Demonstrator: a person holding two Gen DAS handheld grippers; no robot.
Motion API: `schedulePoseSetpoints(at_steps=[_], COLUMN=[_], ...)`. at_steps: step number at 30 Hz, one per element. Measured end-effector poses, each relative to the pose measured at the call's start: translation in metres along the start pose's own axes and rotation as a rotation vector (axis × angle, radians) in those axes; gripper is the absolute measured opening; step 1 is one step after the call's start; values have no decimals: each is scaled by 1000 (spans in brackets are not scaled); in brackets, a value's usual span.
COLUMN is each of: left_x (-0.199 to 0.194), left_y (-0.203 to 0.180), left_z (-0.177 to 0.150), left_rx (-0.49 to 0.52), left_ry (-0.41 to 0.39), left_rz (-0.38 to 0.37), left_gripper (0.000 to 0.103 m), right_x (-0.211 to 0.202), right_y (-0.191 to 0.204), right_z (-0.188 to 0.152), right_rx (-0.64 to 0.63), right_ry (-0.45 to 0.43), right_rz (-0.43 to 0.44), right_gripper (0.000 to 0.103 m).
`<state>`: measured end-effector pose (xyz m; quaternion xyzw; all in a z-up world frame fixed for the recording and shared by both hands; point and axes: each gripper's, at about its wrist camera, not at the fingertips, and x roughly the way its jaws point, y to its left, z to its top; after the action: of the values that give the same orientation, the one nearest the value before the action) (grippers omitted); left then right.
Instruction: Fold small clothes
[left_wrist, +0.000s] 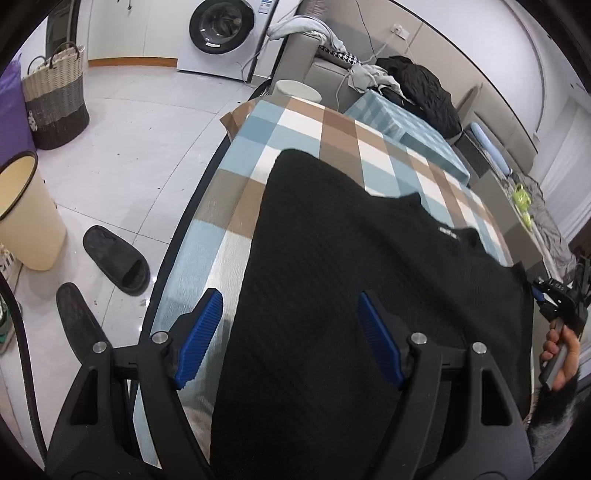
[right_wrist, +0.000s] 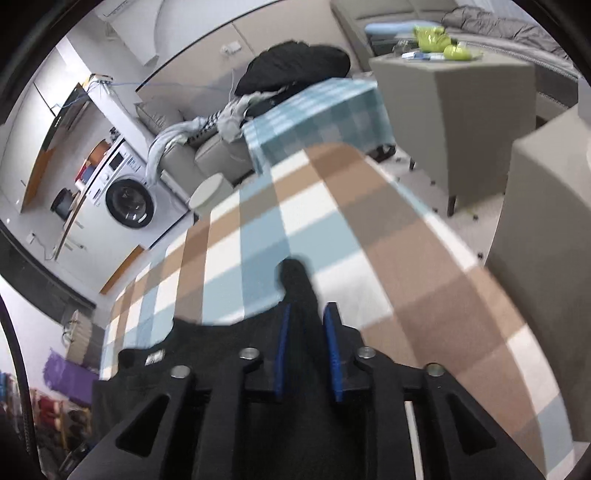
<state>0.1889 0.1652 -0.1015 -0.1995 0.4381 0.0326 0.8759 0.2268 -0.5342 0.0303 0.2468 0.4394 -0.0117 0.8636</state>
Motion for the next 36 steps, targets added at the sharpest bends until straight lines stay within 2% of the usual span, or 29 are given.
schedulePoseSetpoints(at_steps=[1,2,3,4,5,6,10,14,17,19,21,22,25,26,29,32,33,34,36], left_x=[0,1,3,4,6,6,-6,-19,-27,-33,-41,-45,-54,-57,-66,-68,-67,-67,-67], left_y=[-1,-3,-5,-6,-7,-8,-5,9,15,16,15,15,14,15,18,18,17,15,9], left_z=[-3,-4,-7,-8,-10,-13,-18,-22,-29,-36,-46,-51,-64,-68,-80,-92,-94,-97,-101], left_rx=[12,22,36,50,62,72,93,53,34,36,40,40,36,28,7,12,15,25,50], left_ry=[7,14,21,31,38,38,7,-7,17,26,30,28,30,27,26,44,49,53,59], left_rz=[0,1,7,12,13,6,4,5,-10,-7,-17,-18,-8,-7,-7,-14,-16,-16,0], left_gripper=[71,63,48,40,22,12,5,5,8,21,47,51,52,52,52,52,52,52,52], right_x=[-5,-8,-11,-16,-22,-25,-44,-62,-73,-75,-76,-77,-81,-85,-114,-116,-110,-104,-102], right_y=[0,-1,-2,-3,-4,-6,-19,-36,-46,-49,-49,-48,-46,-45,-38,-42,-46,-50,-54], right_z=[-6,-13,-18,-25,-32,-38,-64,-87,-104,-114,-124,-128,-133,-133,-136,-136,-137,-137,-139], right_rx=[-6,-11,-14,-21,-38,-45,-80,-86,-102,-124,-155,-174,-204,-208,-268,-277,-266,-241,-220], right_ry=[7,19,31,45,55,60,87,120,129,151,164,158,134,124,48,57,84,111,132], right_rz=[-5,3,9,11,16,14,-17,-25,-33,-28,-7,-7,3,28,104,56,42,11,15], right_gripper=[34,38,39,39,41,42,44,45,47,47,47,46,13,10,7,7,8,12,20])
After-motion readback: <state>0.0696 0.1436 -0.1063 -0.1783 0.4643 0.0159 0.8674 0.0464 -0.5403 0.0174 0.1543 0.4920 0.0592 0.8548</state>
